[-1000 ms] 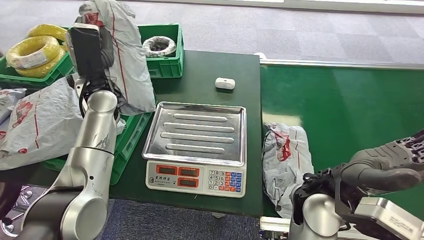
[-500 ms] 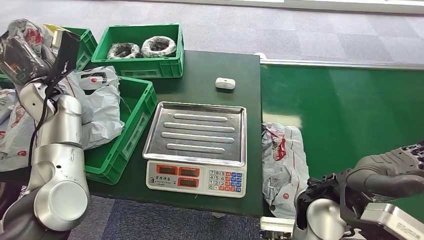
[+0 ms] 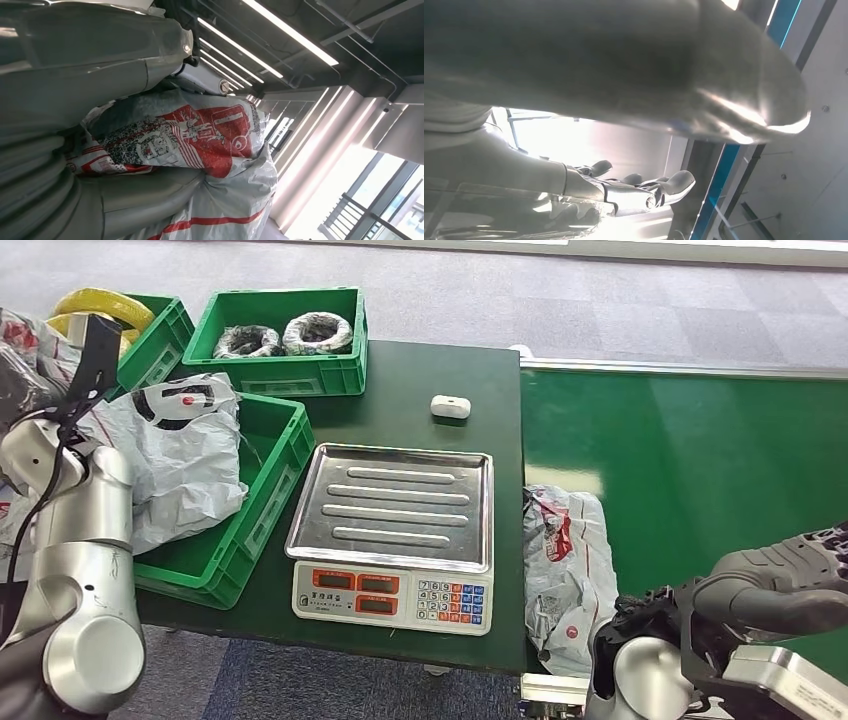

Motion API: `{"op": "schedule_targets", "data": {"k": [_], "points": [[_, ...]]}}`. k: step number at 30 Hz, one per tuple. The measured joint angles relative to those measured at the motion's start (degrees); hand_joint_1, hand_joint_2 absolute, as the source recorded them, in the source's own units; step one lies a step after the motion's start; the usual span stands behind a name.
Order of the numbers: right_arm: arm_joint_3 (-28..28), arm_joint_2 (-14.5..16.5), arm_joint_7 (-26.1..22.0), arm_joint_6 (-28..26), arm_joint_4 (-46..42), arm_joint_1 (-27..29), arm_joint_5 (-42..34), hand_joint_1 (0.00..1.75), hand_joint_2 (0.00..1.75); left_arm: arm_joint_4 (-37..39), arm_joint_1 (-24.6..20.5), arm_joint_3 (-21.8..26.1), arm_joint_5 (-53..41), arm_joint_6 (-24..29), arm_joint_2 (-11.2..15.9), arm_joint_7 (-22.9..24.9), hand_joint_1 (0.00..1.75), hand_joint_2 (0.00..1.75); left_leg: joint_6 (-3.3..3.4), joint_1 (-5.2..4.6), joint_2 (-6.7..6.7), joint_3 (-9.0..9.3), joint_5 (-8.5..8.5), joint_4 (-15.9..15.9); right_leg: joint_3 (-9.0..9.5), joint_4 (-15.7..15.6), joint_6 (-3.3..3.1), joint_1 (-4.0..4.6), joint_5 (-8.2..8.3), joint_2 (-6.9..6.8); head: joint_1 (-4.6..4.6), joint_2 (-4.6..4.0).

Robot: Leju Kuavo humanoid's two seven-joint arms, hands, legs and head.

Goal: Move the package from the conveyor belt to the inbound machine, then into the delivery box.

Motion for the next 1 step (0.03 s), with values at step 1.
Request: {"op": "schedule_targets", "data": {"k": [1], "points": [[0.00,0.00,0.00,0.00,0.00,0.00,0.00,0.00,0.00,0.02,0.04,-0.19,0.00,0.00,0.20,0.03,1.45,1.75,0.00,0.00,0.00,0.00,0.00,0.00,0.00,0.00,0.00,0.00,0.00,0.00,0.00,0.00]]}}
